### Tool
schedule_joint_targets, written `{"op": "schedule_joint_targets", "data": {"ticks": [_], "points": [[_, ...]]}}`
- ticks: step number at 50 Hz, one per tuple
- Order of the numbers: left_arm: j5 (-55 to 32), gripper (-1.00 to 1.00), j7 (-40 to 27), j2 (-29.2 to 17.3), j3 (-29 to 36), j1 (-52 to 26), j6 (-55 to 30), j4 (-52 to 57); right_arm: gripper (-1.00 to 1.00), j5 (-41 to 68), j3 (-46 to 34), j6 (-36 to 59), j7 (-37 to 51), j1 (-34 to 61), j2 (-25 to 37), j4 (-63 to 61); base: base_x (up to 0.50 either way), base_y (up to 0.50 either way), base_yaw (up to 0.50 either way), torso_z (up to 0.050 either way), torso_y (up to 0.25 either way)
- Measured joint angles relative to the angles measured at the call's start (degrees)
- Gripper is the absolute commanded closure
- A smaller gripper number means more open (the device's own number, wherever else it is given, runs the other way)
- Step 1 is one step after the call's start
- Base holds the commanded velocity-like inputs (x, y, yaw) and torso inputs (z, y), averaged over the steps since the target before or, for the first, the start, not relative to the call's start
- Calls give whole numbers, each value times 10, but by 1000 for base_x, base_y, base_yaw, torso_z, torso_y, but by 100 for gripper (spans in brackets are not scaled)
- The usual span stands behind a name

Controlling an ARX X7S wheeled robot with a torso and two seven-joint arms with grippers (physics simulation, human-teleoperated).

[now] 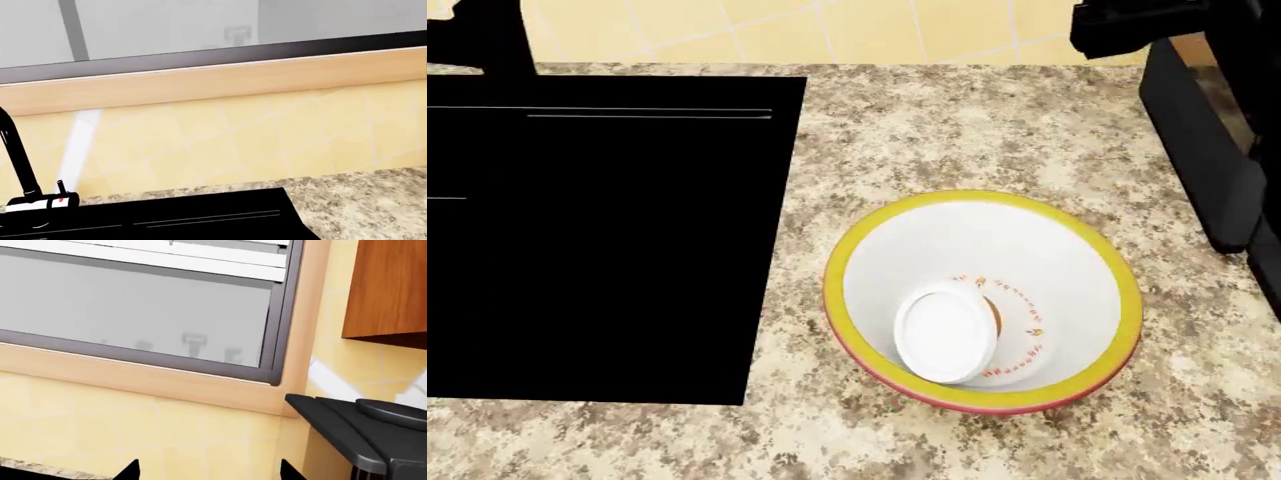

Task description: Place the cup inside the bowl on the dining table and move the bowl to any counter.

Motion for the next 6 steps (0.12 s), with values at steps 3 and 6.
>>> {"op": "schedule_joint_targets", "data": {"ticks": [3,6], "points": [[7,-100,3,4,4,-10,4,-8,-100,-8,-3,0,-2,13,-2,7,0,0,0,0,0],[10,-100,4,6,6,-15,7,-11,-100,-12,-4,3,-1,23,-2,9,0,0,0,0,0]]}}
